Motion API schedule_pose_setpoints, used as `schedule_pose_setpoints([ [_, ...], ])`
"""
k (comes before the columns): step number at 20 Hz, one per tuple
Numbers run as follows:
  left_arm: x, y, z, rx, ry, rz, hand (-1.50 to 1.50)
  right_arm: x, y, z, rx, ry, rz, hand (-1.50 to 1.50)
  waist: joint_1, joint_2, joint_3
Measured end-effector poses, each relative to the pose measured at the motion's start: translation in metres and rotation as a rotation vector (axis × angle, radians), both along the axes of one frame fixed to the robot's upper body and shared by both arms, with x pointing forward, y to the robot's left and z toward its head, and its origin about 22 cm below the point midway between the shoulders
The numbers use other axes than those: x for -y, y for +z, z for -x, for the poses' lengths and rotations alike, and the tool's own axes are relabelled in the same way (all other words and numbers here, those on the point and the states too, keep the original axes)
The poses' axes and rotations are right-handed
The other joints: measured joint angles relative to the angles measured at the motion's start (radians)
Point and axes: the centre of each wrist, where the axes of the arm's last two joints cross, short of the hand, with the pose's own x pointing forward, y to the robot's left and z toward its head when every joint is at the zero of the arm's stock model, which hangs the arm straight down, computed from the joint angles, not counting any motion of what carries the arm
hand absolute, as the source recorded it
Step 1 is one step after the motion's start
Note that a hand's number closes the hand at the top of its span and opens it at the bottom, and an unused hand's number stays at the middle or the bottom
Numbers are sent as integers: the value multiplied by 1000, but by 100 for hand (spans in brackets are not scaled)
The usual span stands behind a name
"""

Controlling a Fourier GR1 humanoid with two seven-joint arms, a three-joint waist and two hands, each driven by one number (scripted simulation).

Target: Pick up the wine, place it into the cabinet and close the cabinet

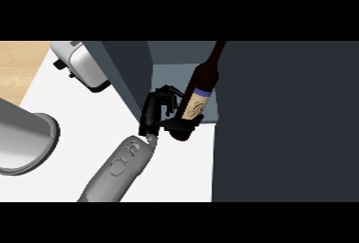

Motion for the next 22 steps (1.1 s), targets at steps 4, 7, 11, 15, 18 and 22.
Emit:
schedule_pose_setpoints([
  [4, 9, -1, -12, -22, 26, -34, 150, 0, -1, 1, -4, 7, -4, -150, -10, 2, 0],
  [7, 12, -4, -19, -38, 42, -94, 150, 2, 0, 0, 4, 12, 2, -150, -14, 3, 0],
  [11, 16, -6, -28, -66, 70, -145, 150, 6, -1, 2, 6, 15, 13, -150, -24, 5, 0],
  [15, 12, -13, -34, -89, 102, -183, 150, 6, 0, 0, 15, 27, 4, -150, -35, 9, -1],
  [18, 3, -22, -37, -116, 129, -194, 150, 7, -1, -1, 16, 32, 3, -150, -40, 12, -1],
  [22, -6, -26, -45, -144, 164, -209, 150, 5, -1, -1, 15, 46, -11, -150, -45, 15, -1],
])
